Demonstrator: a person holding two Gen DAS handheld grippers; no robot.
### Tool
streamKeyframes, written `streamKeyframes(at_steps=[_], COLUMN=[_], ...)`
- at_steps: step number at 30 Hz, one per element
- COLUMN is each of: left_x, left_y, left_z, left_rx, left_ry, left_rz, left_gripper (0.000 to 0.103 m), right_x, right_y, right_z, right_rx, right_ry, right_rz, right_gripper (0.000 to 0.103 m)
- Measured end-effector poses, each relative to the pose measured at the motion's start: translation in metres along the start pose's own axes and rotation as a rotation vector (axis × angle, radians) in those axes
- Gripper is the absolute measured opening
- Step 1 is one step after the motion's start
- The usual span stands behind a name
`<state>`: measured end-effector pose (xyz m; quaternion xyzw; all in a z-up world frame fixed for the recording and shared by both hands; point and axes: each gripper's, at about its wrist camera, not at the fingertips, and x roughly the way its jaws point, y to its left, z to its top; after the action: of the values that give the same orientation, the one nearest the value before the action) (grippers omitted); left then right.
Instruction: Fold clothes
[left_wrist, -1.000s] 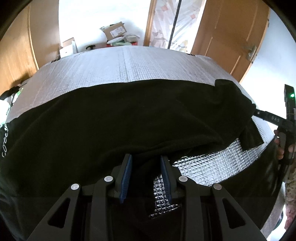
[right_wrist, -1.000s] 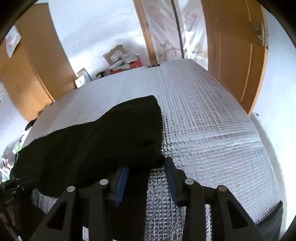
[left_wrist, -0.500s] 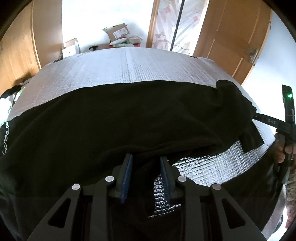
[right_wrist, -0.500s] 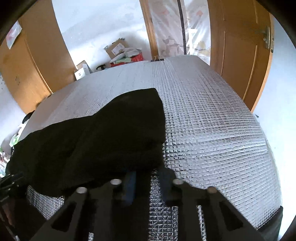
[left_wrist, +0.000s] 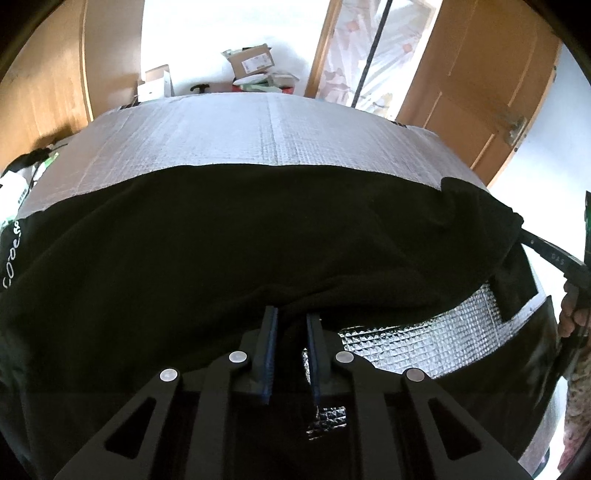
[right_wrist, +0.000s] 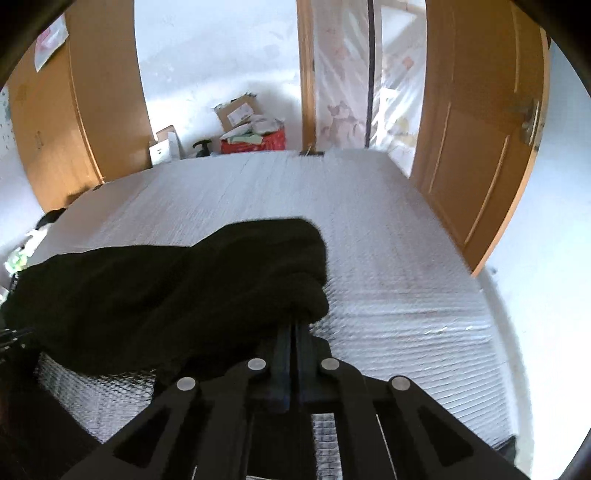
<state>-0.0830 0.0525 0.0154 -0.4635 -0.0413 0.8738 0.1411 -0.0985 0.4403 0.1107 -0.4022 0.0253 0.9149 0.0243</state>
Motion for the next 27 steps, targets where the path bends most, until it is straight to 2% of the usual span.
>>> streamKeyframes(at_steps=[4,12,18,24,27], left_x=[0.0,-0.002,-0.003,-0.002,-0.001], left_y=[0.005,0.008,0.01,0.01,0.009], left_z=[-0.001,-0.002,-0.003,-0.003,-0.002], left_rx=[-0.036,-0.047,-0.054,-0.049,-0.046], left_ry=[-0.001,-0.001,-0.001,0.0,0.001], left_rz=[-0.018,-0.018,-0.023,-0.017,-0.013], left_gripper=[0.014,0.014,0.014,0.014,0.014], right_x=[-0.001,-0.023,-0.023,-0.008,-0.006], right_y=[-0.006,-0.008,-0.022,-0.044,-0.066], right_z=[0.004,0.013,0.009,0.005,0.002], right_rx=[-0.002,-0.062,-0.075,-0.025,0.071], right_ry=[-0.003,-0.102,-0.09,-0.044,-0.019], right_rz=[-0.031,-0.148,-0.207,-0.21,-0.113], right_gripper=[0.002,0.002,0.002,0.002,0.002])
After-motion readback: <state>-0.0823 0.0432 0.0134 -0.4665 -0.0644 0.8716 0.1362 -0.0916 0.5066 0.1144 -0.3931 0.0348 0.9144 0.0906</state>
